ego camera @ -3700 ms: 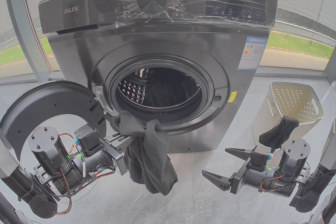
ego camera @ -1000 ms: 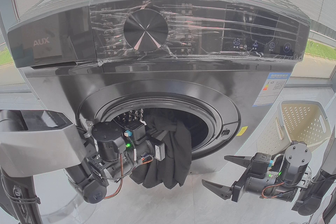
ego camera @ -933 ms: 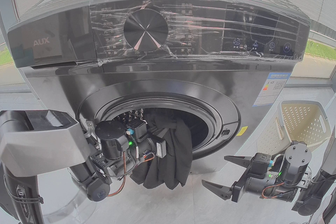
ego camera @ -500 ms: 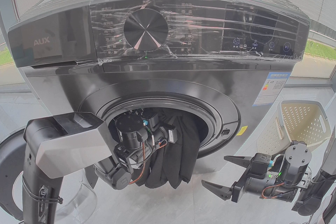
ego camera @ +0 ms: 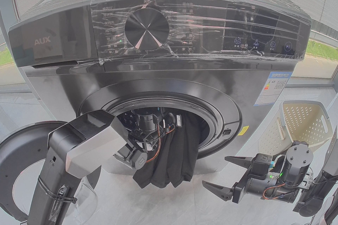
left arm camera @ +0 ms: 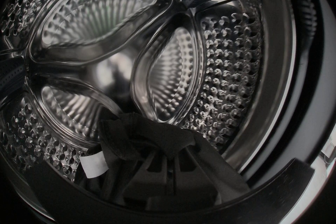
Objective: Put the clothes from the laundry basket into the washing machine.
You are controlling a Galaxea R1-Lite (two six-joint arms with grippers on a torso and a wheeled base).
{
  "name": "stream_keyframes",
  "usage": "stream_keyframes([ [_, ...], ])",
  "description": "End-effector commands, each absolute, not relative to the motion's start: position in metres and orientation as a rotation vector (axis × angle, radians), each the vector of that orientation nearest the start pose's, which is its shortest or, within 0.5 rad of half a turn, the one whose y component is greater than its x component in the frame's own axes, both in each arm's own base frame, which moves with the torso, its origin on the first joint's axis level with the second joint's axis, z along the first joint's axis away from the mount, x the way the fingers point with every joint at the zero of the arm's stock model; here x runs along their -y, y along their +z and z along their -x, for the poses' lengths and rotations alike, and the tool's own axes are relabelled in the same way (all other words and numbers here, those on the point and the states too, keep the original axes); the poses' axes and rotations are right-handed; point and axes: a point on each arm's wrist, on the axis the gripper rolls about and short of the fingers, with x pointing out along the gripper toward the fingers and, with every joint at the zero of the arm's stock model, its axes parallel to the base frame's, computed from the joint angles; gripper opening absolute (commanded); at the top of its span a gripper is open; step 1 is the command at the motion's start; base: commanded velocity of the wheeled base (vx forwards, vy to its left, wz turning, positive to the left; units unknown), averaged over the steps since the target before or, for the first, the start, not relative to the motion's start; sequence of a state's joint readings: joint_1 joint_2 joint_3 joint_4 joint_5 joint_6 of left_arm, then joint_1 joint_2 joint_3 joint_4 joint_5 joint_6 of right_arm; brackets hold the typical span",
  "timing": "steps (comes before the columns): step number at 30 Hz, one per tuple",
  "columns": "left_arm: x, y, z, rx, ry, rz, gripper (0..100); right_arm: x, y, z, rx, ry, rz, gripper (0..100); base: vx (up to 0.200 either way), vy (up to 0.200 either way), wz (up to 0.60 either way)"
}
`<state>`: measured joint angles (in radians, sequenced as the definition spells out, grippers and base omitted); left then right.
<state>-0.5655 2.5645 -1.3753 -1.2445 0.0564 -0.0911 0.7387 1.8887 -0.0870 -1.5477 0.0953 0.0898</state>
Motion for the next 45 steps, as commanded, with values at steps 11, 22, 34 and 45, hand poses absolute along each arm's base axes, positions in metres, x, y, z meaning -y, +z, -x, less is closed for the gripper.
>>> stream_keyframes([
  [11, 0.246, 0.030, -0.472, 0.084, -0.312, 0.119, 0, -0.154, 0.072, -0.166, -0.284, 0.818, -0.001, 100, 0.000, 0.000, 0.00],
  [22, 0.238, 0.030, -0.464, 0.038, -0.296, 0.103, 100, -0.153, 0.071, -0.167, -0.289, 0.813, -0.001, 100, 0.000, 0.000, 0.00],
  [34, 0.233, 0.037, -0.385, -0.265, -0.510, 0.011, 100, -0.154, 0.072, -0.166, -0.284, 0.816, -0.003, 100, 0.000, 0.000, 0.00],
  [45, 0.227, 0.007, -0.365, -0.431, -0.552, -0.087, 100, -0.154, 0.073, -0.166, -0.280, 0.815, -0.004, 100, 0.000, 0.000, 0.00],
])
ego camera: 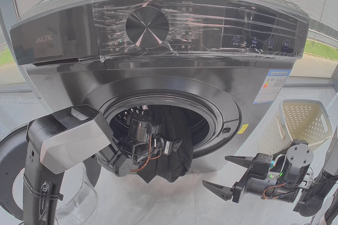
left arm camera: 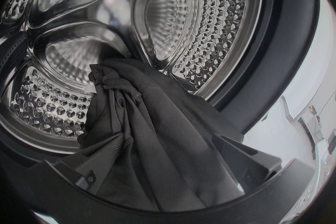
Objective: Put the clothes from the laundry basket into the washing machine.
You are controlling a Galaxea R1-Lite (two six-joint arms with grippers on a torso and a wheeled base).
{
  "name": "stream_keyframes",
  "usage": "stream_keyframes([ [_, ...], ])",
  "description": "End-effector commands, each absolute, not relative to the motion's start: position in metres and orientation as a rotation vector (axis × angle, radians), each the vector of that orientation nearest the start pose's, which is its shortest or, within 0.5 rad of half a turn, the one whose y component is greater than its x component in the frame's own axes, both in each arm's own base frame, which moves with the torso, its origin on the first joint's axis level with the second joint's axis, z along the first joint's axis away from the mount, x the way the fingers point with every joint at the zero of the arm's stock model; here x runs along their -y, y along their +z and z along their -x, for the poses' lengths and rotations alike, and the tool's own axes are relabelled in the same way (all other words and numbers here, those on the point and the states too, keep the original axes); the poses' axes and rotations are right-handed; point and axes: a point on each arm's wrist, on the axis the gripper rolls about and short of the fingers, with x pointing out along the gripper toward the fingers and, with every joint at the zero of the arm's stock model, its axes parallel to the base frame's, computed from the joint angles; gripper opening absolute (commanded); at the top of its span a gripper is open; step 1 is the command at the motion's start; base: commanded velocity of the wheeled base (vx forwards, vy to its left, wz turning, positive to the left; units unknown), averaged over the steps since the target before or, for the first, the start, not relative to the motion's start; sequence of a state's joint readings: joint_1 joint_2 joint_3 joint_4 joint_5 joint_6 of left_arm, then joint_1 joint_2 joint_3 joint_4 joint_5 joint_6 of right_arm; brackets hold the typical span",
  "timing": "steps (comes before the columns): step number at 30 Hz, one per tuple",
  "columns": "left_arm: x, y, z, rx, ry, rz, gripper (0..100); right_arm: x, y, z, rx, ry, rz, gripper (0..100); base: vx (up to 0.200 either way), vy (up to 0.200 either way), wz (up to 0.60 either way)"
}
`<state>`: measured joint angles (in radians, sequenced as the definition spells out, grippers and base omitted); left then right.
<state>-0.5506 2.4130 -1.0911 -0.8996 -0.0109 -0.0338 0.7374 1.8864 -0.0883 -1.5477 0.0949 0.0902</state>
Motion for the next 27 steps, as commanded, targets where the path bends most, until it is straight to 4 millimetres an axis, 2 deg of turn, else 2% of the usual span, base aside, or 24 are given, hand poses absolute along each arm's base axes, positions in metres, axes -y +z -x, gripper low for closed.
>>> stream_keyframes([
  [1, 0.228, 0.005, -0.366, -0.433, -0.550, -0.090, 100, -0.154, 0.073, -0.166, -0.280, 0.815, -0.004, 100, 0.000, 0.000, 0.00],
  [5, 0.227, -0.006, -0.367, -0.450, -0.549, -0.107, 100, -0.154, 0.073, -0.167, -0.280, 0.816, -0.005, 100, 0.000, 0.000, 0.00],
  [6, 0.227, -0.008, -0.367, -0.454, -0.549, -0.108, 0, -0.154, 0.073, -0.167, -0.280, 0.816, -0.004, 100, 0.000, 0.000, 0.00],
  [13, 0.228, -0.006, -0.372, -0.427, -0.538, -0.093, 0, -0.155, 0.072, -0.167, -0.282, 0.818, -0.005, 100, 0.000, 0.000, 0.00],
  [17, 0.237, 0.017, -0.390, -0.330, -0.514, -0.004, 0, -0.154, 0.073, -0.167, -0.278, 0.815, -0.005, 100, 0.000, 0.000, 0.00],
  [21, 0.247, 0.038, -0.415, -0.214, -0.407, 0.109, 0, -0.154, 0.073, -0.167, -0.278, 0.815, -0.007, 100, 0.000, 0.000, 0.00],
  [27, 0.254, 0.046, -0.430, -0.111, -0.379, 0.140, 0, -0.154, 0.073, -0.167, -0.278, 0.817, -0.007, 100, 0.000, 0.000, 0.00],
])
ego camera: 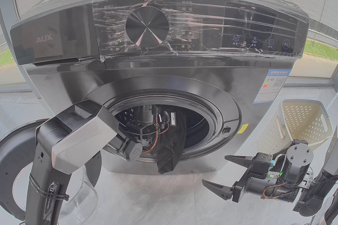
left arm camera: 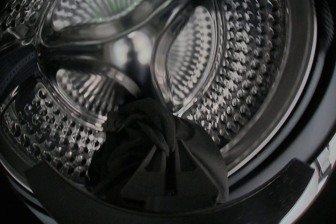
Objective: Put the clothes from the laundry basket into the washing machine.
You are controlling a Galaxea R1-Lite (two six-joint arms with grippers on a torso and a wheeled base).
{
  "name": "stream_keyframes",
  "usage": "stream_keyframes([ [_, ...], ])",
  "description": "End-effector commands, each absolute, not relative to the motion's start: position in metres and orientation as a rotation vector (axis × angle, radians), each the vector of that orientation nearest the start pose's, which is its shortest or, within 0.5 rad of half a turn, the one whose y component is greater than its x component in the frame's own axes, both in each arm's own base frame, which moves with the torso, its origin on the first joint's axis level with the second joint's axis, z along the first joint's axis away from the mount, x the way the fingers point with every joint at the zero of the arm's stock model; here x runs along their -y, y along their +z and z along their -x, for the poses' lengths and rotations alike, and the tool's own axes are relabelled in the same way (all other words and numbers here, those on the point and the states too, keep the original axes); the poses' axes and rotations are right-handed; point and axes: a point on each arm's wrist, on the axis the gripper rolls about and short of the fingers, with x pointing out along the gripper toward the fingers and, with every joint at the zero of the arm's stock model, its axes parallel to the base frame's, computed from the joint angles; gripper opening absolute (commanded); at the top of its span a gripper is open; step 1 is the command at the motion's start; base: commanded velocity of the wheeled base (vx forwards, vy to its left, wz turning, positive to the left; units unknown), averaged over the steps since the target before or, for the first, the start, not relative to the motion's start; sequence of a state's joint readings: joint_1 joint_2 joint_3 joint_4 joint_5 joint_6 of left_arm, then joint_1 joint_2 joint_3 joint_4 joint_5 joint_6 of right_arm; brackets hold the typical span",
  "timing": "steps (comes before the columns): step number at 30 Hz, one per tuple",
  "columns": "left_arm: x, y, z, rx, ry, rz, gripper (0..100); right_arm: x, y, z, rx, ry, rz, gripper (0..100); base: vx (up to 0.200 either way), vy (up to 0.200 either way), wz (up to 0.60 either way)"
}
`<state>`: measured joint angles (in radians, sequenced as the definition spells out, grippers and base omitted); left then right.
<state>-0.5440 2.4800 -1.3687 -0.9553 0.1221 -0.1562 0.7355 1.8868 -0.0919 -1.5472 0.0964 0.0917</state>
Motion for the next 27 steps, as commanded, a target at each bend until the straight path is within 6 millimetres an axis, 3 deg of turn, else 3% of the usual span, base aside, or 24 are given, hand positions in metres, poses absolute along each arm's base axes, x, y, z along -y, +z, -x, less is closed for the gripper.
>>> stream_keyframes([
  [1, 0.254, 0.045, -0.430, -0.111, -0.379, 0.140, 0, -0.154, 0.074, -0.167, -0.276, 0.817, -0.007, 100, 0.000, 0.000, 0.00],
  [8, 0.253, 0.039, -0.428, -0.128, -0.377, 0.133, 0, -0.154, 0.073, -0.167, -0.278, 0.815, -0.007, 100, 0.000, 0.000, 0.00],
  [9, 0.252, 0.038, -0.428, -0.133, -0.378, 0.132, 100, -0.154, 0.073, -0.167, -0.278, 0.815, -0.007, 100, 0.000, 0.000, 0.00],
  [14, 0.249, 0.036, -0.420, -0.163, -0.377, 0.119, 100, -0.154, 0.073, -0.167, -0.278, 0.813, -0.007, 100, 0.000, 0.000, 0.00],
  [19, 0.241, 0.047, -0.391, -0.244, -0.457, 0.091, 100, -0.154, 0.073, -0.167, -0.278, 0.813, -0.007, 100, 0.000, 0.000, 0.00],
  [27, 0.236, 0.018, -0.363, -0.367, -0.553, -0.003, 100, -0.154, 0.073, -0.167, -0.277, 0.812, -0.007, 100, 0.000, 0.000, 0.00],
])
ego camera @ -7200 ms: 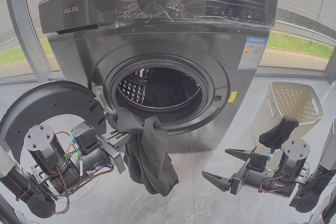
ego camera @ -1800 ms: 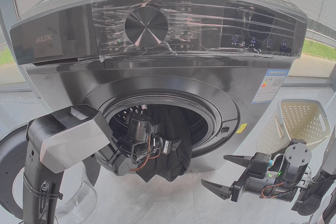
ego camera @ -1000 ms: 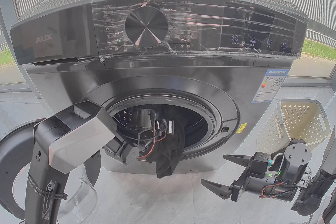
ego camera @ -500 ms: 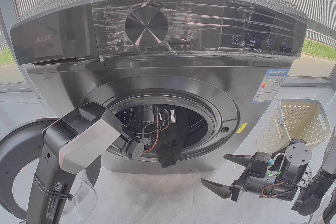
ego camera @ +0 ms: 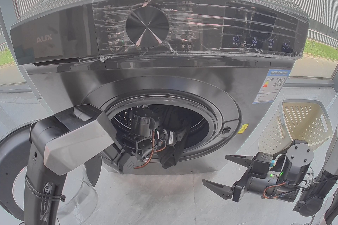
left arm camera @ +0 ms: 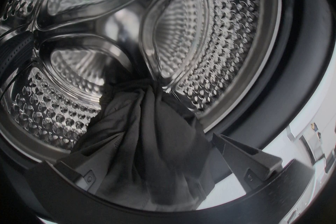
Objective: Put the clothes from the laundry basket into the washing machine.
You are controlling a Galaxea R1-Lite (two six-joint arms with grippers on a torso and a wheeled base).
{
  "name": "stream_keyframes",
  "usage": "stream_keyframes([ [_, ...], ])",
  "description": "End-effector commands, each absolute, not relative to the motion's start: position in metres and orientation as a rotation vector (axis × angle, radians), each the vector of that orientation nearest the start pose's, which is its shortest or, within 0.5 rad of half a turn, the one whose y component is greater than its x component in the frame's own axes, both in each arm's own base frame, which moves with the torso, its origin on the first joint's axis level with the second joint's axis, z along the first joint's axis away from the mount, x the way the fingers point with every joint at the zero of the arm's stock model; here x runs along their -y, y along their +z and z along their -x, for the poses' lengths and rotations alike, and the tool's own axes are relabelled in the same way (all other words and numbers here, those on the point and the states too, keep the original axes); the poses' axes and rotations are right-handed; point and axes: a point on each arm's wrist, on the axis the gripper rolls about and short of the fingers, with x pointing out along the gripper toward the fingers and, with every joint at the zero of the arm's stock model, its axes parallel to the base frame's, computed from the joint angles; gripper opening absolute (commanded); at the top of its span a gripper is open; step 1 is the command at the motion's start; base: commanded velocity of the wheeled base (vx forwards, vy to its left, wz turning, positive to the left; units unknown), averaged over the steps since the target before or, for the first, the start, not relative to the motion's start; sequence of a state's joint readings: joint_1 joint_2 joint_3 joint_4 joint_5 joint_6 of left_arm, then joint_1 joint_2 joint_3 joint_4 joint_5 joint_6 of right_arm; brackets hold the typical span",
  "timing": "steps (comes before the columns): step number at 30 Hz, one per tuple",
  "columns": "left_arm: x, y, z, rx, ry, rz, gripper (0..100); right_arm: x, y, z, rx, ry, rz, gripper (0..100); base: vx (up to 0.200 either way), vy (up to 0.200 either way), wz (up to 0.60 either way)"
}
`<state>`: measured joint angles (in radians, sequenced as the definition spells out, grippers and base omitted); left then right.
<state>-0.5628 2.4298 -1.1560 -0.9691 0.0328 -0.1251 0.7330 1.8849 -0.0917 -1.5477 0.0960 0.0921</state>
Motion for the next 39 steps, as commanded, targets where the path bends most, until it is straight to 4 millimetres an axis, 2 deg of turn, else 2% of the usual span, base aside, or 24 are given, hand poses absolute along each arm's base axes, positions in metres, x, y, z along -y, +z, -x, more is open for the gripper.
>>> stream_keyframes([
  [1, 0.236, 0.013, -0.359, -0.386, -0.561, -0.012, 100, -0.153, 0.073, -0.168, -0.278, 0.812, -0.007, 100, 0.000, 0.000, 0.00],
  [10, 0.236, -0.018, -0.361, -0.429, -0.560, -0.067, 100, -0.154, 0.073, -0.167, -0.278, 0.813, -0.007, 100, 0.000, 0.000, 0.00],
  [17, 0.237, -0.025, -0.367, -0.418, -0.549, -0.072, 100, -0.154, 0.074, -0.167, -0.275, 0.817, -0.008, 100, 0.000, 0.000, 0.00],
  [18, 0.237, -0.025, -0.368, -0.415, -0.547, -0.071, 0, -0.155, 0.074, -0.167, -0.273, 0.817, -0.008, 100, 0.000, 0.000, 0.00],
  [26, 0.242, -0.002, -0.385, -0.298, -0.522, -0.031, 0, -0.155, 0.077, -0.167, -0.260, 0.818, -0.013, 100, 0.000, 0.000, 0.00],
  [28, 0.240, 0.015, -0.404, -0.201, -0.451, -0.001, 0, -0.155, 0.077, -0.167, -0.260, 0.818, -0.013, 100, 0.000, 0.000, 0.00],
  [33, 0.234, 0.039, -0.430, -0.070, -0.387, 0.045, 0, -0.155, 0.077, -0.167, -0.260, 0.818, -0.013, 100, 0.000, 0.000, 0.00],
  [39, 0.230, 0.047, -0.453, 0.047, -0.328, 0.079, 0, -0.155, 0.077, -0.167, -0.259, 0.819, -0.015, 100, 0.000, 0.000, 0.00],
])
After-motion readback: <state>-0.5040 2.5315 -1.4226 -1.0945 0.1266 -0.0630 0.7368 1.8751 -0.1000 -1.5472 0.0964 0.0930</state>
